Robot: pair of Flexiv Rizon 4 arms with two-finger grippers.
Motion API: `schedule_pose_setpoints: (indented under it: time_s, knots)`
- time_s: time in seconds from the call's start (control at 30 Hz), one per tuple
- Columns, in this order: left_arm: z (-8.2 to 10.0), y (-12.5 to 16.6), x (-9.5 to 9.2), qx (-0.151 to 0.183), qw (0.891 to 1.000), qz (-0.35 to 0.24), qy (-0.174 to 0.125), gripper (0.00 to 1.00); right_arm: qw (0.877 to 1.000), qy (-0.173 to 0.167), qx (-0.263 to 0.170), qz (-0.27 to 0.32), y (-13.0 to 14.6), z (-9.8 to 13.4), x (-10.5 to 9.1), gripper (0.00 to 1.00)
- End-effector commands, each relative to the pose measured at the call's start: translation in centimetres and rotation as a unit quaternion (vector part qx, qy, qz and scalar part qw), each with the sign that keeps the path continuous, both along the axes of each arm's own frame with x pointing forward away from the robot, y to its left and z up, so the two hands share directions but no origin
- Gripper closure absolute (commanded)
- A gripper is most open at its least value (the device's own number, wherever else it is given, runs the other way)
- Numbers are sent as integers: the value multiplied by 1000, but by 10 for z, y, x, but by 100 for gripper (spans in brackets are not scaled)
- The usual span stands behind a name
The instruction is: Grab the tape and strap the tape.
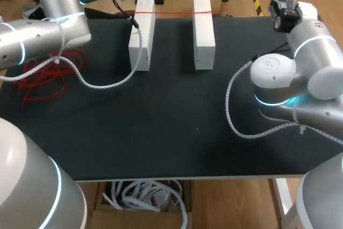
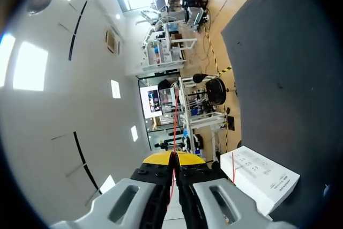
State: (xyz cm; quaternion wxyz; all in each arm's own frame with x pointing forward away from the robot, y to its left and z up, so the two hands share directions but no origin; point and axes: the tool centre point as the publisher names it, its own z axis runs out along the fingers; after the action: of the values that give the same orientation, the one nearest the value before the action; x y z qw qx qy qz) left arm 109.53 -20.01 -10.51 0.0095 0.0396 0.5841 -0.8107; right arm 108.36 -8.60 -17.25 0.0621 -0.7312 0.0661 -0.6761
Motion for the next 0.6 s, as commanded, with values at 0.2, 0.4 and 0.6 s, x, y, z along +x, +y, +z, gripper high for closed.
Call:
schedule_pose_setpoints:
  time_s: [0.2, 0.4, 0.6]
  knots:
    - [6, 3, -3, 83, 996, 10, -15, 100, 1000, 3, -1, 0, -1, 4, -2, 100]
    - [5, 1, -4, 121, 993, 10, -13, 100, 1000, -4, -4, 9, -1, 3, -3, 100]
    - [5, 2, -5, 193, 981, 24, -17, 100, 1000, -5, -5, 10, -1, 3, -4, 100]
